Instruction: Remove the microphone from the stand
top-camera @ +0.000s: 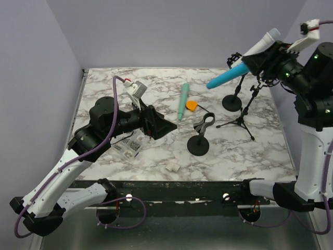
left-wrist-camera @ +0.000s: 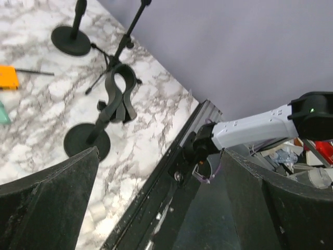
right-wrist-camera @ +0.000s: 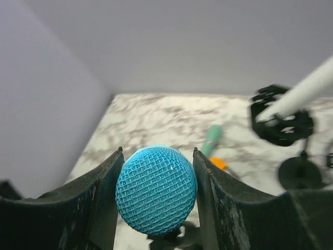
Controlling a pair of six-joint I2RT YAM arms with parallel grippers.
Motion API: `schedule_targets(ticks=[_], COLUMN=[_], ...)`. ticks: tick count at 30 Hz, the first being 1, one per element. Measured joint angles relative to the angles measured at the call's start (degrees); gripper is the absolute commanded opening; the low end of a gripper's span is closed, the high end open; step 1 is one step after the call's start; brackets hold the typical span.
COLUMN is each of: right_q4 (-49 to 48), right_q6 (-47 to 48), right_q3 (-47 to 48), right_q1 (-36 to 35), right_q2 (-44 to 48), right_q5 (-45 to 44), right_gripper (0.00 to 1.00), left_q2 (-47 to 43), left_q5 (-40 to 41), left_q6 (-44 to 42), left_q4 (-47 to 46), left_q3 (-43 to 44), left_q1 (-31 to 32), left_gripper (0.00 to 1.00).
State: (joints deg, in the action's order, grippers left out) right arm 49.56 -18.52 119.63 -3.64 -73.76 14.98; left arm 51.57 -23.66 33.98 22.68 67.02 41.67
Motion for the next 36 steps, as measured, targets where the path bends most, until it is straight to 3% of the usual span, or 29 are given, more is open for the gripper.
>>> schedule_targets(ticks=[3,5,12,15,27,29,30,31,32,34,36], right_q4=[-7.74,-11.06,-18.10,-22.62,-34.69,-35.45,-35.85,-36.35,-36.63,-37.09,-36.68], right_q6=[-6.23,-9.22,-15.13,-17.59,-23.65,-23.93,-24.02,-24.09,-24.09,-24.39,-23.58], right_q3=[-13.31,-19.32,-29.77,-33.57,-40.02,-40.11,-40.17,-40.30,-40.44,-40.76,-40.76], right_q1=[-0.28,-2.27,-20.92,-24.09,-29.07,-29.42,-29.49,-29.49,-29.49,-29.49,-29.49], right_q2=[1.05,0.44,-5.86,-4.85,-4.31,-4.33,-4.33,-4.33,-4.31,-4.35,-4.26], right_q5=[14.97,19.19,22.67,23.98,26.12,26.29,26.32,26.34,26.34,26.18,24.76], right_gripper=[0.01,0.01,0.01,0.01,0.01,0.01,0.03,0.14,0.35,0.68,0.89], left_q2=[2.19,4.26,9.92,10.78,6.58,6.82,6.97,7.06,7.13,7.15,7.17], left_q5=[0.98,1.29,0.76,0.46,2.43,2.67,2.71,2.71,2.71,1.95,1.77], left_q6=[-1.44,-2.47,-4.70,-6.05,-11.41,-11.78,-11.98,-12.07,-12.17,-13.16,-13.57], left_q4=[0.81,1.16,3.74,5.64,11.74,12.24,12.26,12.26,12.15,11.50,10.82], left_q3=[4.68,8.11,12.44,11.93,2.67,2.45,2.38,2.36,2.32,2.16,1.70], left_q1=[-0.63,-1.29,-2.73,-2.73,-2.73,-2.73,-2.73,-2.73,-2.73,-2.67,-1.99], left_gripper=[0.99,0.99,0.93,0.88,0.52,0.39,0.34,0.29,0.25,0.10,0.00])
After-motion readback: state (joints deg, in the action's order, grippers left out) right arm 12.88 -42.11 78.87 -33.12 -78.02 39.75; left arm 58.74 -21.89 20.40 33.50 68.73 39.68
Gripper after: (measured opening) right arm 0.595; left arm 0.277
